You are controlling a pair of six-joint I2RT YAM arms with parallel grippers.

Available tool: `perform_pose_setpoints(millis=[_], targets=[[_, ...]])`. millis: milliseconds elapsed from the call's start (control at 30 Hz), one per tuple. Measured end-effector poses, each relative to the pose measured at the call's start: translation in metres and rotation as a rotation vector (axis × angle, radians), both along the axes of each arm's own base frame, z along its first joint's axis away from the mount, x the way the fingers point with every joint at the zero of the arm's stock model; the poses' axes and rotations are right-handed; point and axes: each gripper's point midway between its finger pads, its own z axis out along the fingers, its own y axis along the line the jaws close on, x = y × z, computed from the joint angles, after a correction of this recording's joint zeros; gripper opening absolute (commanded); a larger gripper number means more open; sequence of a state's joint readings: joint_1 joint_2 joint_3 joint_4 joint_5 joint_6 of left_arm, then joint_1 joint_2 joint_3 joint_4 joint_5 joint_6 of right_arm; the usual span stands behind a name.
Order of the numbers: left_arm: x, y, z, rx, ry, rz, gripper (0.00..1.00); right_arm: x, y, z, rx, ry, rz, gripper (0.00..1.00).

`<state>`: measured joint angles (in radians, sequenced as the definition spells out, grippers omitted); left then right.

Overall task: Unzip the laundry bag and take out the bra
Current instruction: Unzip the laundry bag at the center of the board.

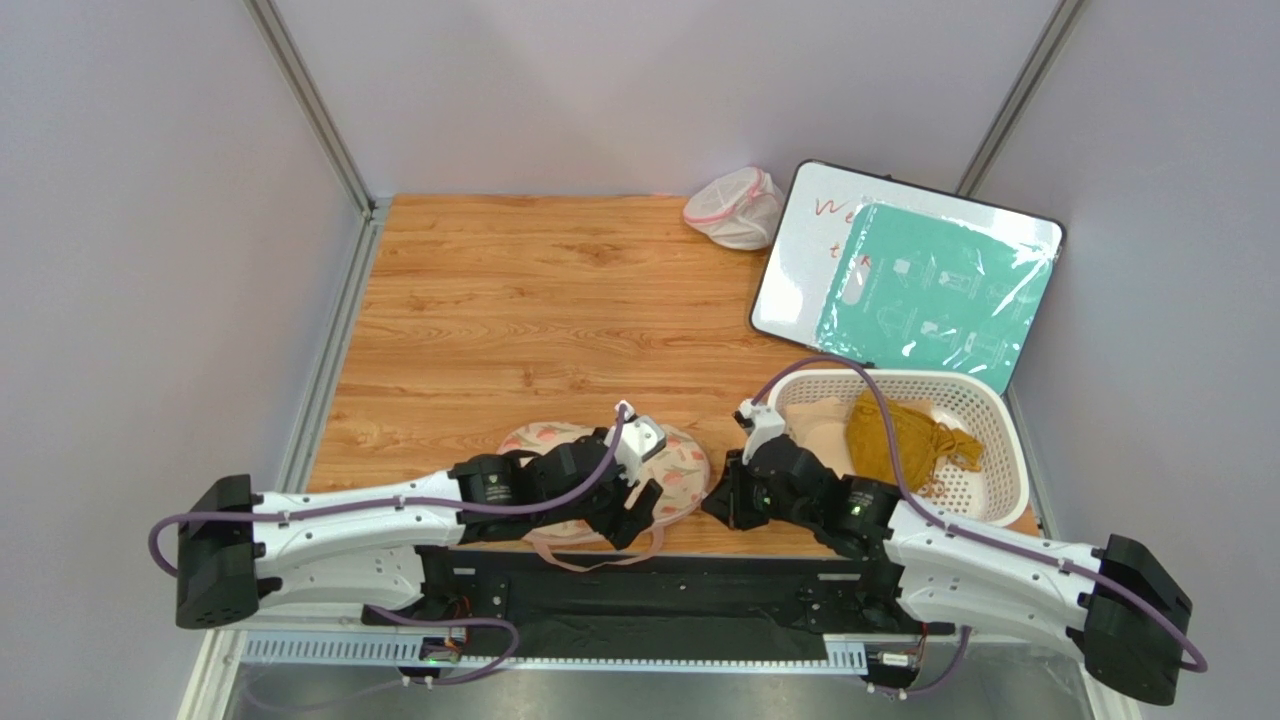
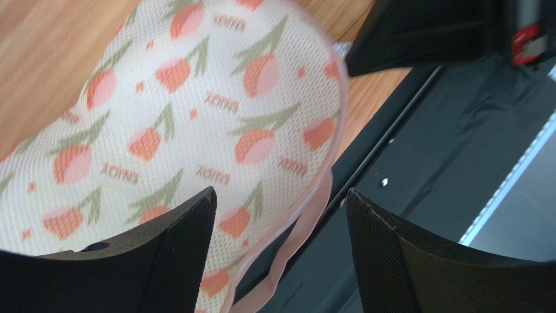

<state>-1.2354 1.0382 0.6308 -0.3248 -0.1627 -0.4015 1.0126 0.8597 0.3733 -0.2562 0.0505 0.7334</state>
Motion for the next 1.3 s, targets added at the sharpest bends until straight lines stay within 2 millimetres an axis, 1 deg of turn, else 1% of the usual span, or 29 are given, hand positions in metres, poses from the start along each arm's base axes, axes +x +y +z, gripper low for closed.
perform_pose_setpoints(millis=[100, 167, 267, 400, 533, 567, 633, 667, 733, 767, 833, 867, 933, 967, 1000, 1033, 1300], targets=[[0.003, -0.021, 0.011, -0.029, -0.002, -0.026, 0.79, -0.001, 0.000, -0.002, -0.005, 0.007, 0.004, 0.00], [0.005, -0.035, 0.011, -0.033, 0.001, -0.041, 0.79, -0.001, 0.001, -0.003, -0.005, 0.010, 0.006, 0.00], [0.004, -0.051, 0.003, -0.015, 0.018, -0.071, 0.79, -0.002, 0.002, -0.003, -0.004, 0.014, 0.011, 0.00], [-0.002, -0.065, -0.009, 0.001, 0.040, -0.104, 0.79, -0.002, 0.003, -0.003, -0.001, 0.014, 0.012, 0.00], [-0.003, -0.071, -0.022, 0.022, 0.055, -0.115, 0.79, -0.002, 0.003, -0.003, 0.001, 0.014, 0.013, 0.00], [-0.003, -0.072, -0.025, 0.028, 0.058, -0.116, 0.77, -0.002, 0.003, -0.003, 0.001, 0.015, 0.013, 0.00], [-0.003, -0.073, -0.032, 0.043, 0.065, -0.116, 0.71, -0.003, 0.004, -0.002, 0.005, 0.016, 0.017, 0.00], [-0.004, -0.073, -0.035, 0.048, 0.068, -0.115, 0.62, -0.002, 0.004, -0.002, 0.007, 0.016, 0.018, 0.00], [-0.004, -0.074, -0.039, 0.053, 0.073, -0.113, 0.49, -0.002, 0.005, -0.001, 0.013, 0.014, 0.018, 0.00], [-0.003, -0.074, -0.040, 0.057, 0.073, -0.112, 0.39, -0.002, 0.006, 0.000, 0.015, 0.013, 0.018, 0.00], [-0.002, -0.074, -0.043, 0.062, 0.075, -0.107, 0.29, -0.002, 0.006, 0.000, 0.016, 0.014, 0.020, 0.00], [-0.001, -0.075, -0.044, 0.064, 0.073, -0.103, 0.22, -0.003, 0.005, -0.001, 0.015, 0.016, 0.021, 0.00], [-0.001, -0.076, -0.045, 0.067, 0.076, -0.098, 0.15, -0.003, 0.005, -0.002, 0.014, 0.017, 0.021, 0.00], [-0.001, -0.076, -0.046, 0.068, 0.077, -0.098, 0.08, -0.004, 0.004, -0.003, 0.014, 0.018, 0.021, 0.00], [-0.001, -0.076, -0.047, 0.071, 0.079, -0.096, 0.06, -0.004, 0.004, -0.003, 0.014, 0.018, 0.021, 0.00], [-0.001, -0.076, -0.047, 0.071, 0.081, -0.094, 0.00, -0.004, 0.004, -0.004, 0.014, 0.019, 0.022, 0.00], [-0.001, -0.075, -0.048, 0.073, 0.080, -0.091, 0.00, -0.005, 0.003, -0.004, 0.013, 0.020, 0.023, 0.00]])
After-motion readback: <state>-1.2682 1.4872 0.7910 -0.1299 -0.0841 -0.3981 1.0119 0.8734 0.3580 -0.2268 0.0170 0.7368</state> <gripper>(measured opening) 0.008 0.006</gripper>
